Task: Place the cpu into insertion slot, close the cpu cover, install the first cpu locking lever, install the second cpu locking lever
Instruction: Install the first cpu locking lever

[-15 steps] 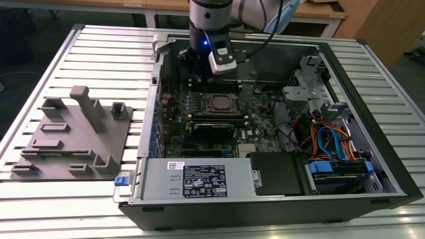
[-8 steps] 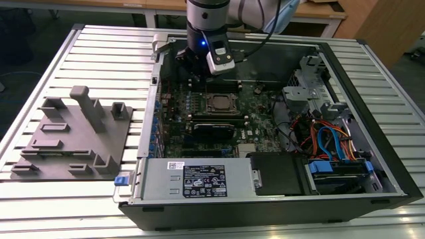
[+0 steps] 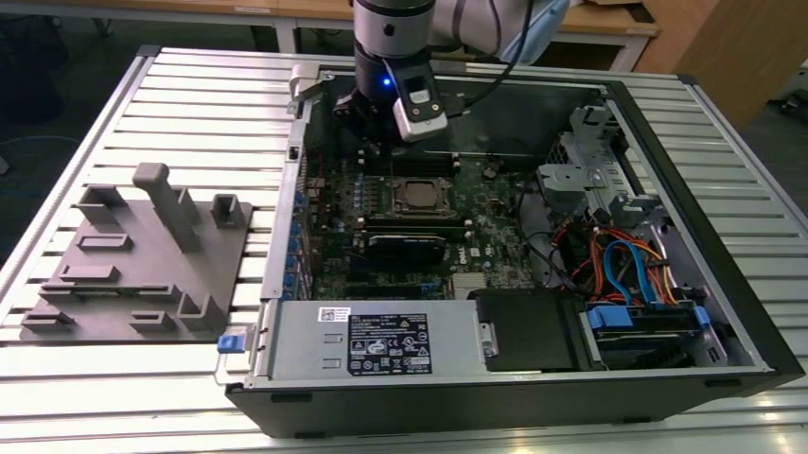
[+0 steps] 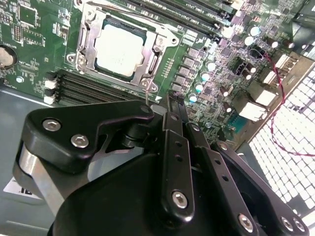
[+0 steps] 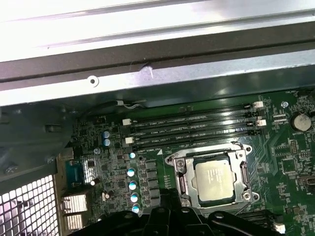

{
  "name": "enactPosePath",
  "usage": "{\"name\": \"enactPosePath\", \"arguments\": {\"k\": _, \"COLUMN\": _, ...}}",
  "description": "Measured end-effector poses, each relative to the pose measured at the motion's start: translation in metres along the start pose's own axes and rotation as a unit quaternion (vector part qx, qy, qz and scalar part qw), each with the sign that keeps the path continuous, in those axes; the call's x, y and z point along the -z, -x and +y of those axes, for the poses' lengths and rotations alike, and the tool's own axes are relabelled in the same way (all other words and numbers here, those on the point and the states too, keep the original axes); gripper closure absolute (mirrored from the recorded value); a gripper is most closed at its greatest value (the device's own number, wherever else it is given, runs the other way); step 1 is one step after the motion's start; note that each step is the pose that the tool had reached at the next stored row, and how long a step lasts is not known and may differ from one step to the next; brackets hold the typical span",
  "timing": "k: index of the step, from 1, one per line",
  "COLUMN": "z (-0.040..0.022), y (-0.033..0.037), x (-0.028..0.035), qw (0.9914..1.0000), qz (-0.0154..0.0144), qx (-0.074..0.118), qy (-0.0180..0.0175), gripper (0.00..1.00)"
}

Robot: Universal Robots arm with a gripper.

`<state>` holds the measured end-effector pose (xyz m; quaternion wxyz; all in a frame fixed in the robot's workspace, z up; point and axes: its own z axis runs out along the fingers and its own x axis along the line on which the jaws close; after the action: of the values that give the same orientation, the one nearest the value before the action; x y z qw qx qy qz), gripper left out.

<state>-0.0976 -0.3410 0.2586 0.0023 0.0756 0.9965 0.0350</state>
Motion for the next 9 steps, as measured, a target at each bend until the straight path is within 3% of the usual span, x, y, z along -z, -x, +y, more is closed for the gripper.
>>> {"name": "enactPosePath", "arguments": {"k": 5, "z": 0.0049, "y": -0.0009, "x": -0.0007, "qw": 0.99994, "qz": 0.0007, "qx": 0.011, "qy": 0.0001, "gripper": 0.90}}
{"name": "enactPosePath", "arguments": {"k": 6, "z": 0.0102, "y": -0.0023, "x": -0.0021, "qw": 0.99979, "qz": 0.0014, "qx": 0.020, "qy": 0.0002, "gripper": 0.90}}
{"name": "enactPosePath", "arguments": {"k": 9, "z": 0.0119, "y": -0.0034, "x": -0.0032, "qw": 0.99963, "qz": 0.0019, "qx": 0.027, "qy": 0.0003, "gripper": 0.90}}
